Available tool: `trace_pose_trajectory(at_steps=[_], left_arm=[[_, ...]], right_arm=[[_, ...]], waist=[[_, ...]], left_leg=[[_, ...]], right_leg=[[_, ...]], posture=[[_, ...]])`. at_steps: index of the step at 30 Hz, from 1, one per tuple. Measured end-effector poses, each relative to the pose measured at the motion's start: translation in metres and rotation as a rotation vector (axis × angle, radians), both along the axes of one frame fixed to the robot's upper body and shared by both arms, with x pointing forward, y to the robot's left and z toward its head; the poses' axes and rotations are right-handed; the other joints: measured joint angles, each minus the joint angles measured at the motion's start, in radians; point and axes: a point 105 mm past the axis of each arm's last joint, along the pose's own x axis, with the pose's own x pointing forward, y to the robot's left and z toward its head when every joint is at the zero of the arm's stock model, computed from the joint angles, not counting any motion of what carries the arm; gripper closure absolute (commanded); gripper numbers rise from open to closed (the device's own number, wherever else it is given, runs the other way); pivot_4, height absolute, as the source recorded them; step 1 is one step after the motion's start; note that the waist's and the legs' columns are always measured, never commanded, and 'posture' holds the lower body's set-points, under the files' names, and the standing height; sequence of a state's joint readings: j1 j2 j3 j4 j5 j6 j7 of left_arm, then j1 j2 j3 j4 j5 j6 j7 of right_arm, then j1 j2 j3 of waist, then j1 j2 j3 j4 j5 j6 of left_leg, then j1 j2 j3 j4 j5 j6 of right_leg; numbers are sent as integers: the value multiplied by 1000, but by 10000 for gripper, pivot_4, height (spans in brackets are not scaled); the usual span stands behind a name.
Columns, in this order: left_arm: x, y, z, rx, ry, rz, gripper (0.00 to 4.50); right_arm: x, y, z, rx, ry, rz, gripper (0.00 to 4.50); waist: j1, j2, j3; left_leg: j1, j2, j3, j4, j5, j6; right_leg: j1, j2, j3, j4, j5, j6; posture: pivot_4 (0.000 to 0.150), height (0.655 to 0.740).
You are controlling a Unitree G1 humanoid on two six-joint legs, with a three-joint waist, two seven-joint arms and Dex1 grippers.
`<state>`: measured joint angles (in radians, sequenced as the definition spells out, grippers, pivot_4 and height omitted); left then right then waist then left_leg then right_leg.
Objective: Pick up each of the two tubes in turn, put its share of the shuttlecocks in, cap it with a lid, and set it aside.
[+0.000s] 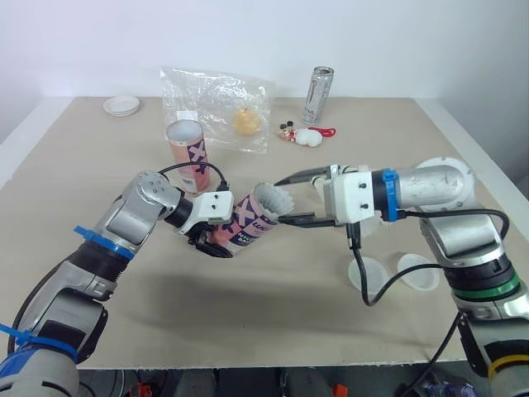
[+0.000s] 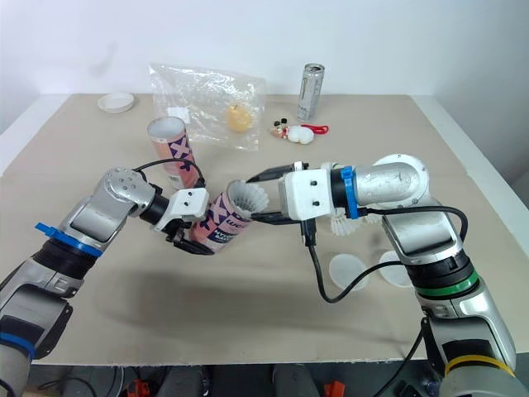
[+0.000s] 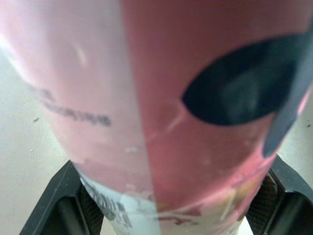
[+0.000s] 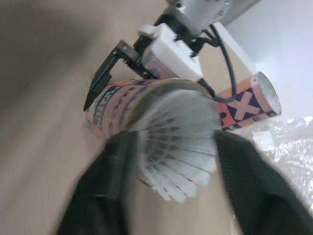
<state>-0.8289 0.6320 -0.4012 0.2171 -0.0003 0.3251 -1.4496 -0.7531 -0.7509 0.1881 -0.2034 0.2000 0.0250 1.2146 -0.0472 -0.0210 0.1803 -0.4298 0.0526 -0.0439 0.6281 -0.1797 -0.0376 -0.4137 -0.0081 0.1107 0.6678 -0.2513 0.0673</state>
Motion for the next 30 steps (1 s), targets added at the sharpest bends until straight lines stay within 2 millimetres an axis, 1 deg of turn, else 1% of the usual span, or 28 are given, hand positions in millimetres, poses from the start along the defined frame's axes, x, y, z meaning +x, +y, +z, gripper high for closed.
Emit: trace_pose_trajectory(at_steps=[2,3,4,5,6,9,10,11,13,15,17,19,21,24,26,27,30], left_arm=[[0,0,0,0,0,0,12520],[0,-1,0,-1,-1,-3,12520],[0,0,0,-1,1,-1,12520],[1,1,-1,0,2,3,12520],[1,1,-1,1,2,3,12520],[1,2,-1,4,-1,2,12520],[1,1,-1,3,-2,-2,12520],[2,1,-1,4,0,1,12520],[2,2,-1,5,0,0,12520],[2,3,-1,7,3,3,12520],[2,3,-1,8,3,3,12520],[2,3,-2,9,4,3,12520],[2,3,-2,10,6,0,12520],[1,3,-2,11,10,-4,12520],[1,3,-2,12,11,-5,12520],[1,3,-2,12,11,-5,12520],[1,3,-2,12,11,-4,12520]], right_arm=[[0,0,3,44,49,-10,364],[0,-5,7,140,124,-55,364],[1,-15,11,250,214,-118,364],[5,-26,12,321,285,-181,364],[8,-40,10,398,373,-261,364],[8,-62,-1,538,544,-389,364],[6,-75,-11,585,613,-466,364],[5,-81,-20,599,653,-511,364],[-3,-99,-53,609,784,-661,364],[-10,-105,-72,600,850,-735,364],[-15,-108,-83,627,872,-798,364],[-15,-108,-85,643,881,-820,364],[-13,-109,-85,701,870,-856,364],[-12,-113,-94,713,876,-912,364],[-8,-114,-101,701,855,-951,364],[-4,-118,-108,695,841,-988,364],[3,-124,-119,706,843,-1046,364]], waist=[[0,0,0],[3,0,0],[6,0,0],[7,0,0],[7,0,0],[6,0,0],[7,0,0],[6,-1,0],[5,0,0],[3,0,0],[0,0,0],[-2,0,0],[-1,0,0],[-1,0,0],[-1,0,0],[-1,0,0],[-1,0,0]], left_leg=[[0,0,0,0,0,0],[0,0,-1,0,0,0],[0,0,-3,1,0,0],[0,0,-3,1,0,0],[0,-1,-2,1,0,0],[0,-1,-3,1,0,0],[0,-1,-4,1,0,0],[1,-1,-4,1,0,0],[1,-1,-4,1,0,0],[1,-1,-3,1,0,0],[3,-1,-3,1,0,0],[3,-1,-2,2,1,1],[3,-1,-2,3,1,2],[3,-1,-2,3,1,2],[3,-1,-2,3,1,2],[3,-1,-2,3,1,2],[2,-1,-2,3,1,2]], right_leg=[[0,0,0,0,0,0],[1,0,-1,0,0,0],[2,0,-2,0,1,-3],[2,0,-2,0,1,-4],[3,0,-1,0,2,-4],[3,0,-2,0,1,-5],[4,0,-3,0,1,-4],[4,0,-3,0,0,-4],[4,0,-2,0,-2,0],[4,0,-1,0,-1,0],[5,0,-1,0,-1,0],[5,0,0,0,1,0],[5,1,0,0,1,-1],[5,1,1,0,1,-1],[5,1,1,0,1,-1],[5,1,1,0,1,-1],[5,1,1,0,1,0]], posture=[[1500,7400],[1500,7400],[1500,7400],[1500,7400],[1500,7400],[1500,7400],[1500,7400],[1500,7400],[1500,7400],[1500,7400],[1500,7400],[1500,7400],[1500,7400],[1500,7400],[1500,7400],[1500,7400],[1500,7400]])
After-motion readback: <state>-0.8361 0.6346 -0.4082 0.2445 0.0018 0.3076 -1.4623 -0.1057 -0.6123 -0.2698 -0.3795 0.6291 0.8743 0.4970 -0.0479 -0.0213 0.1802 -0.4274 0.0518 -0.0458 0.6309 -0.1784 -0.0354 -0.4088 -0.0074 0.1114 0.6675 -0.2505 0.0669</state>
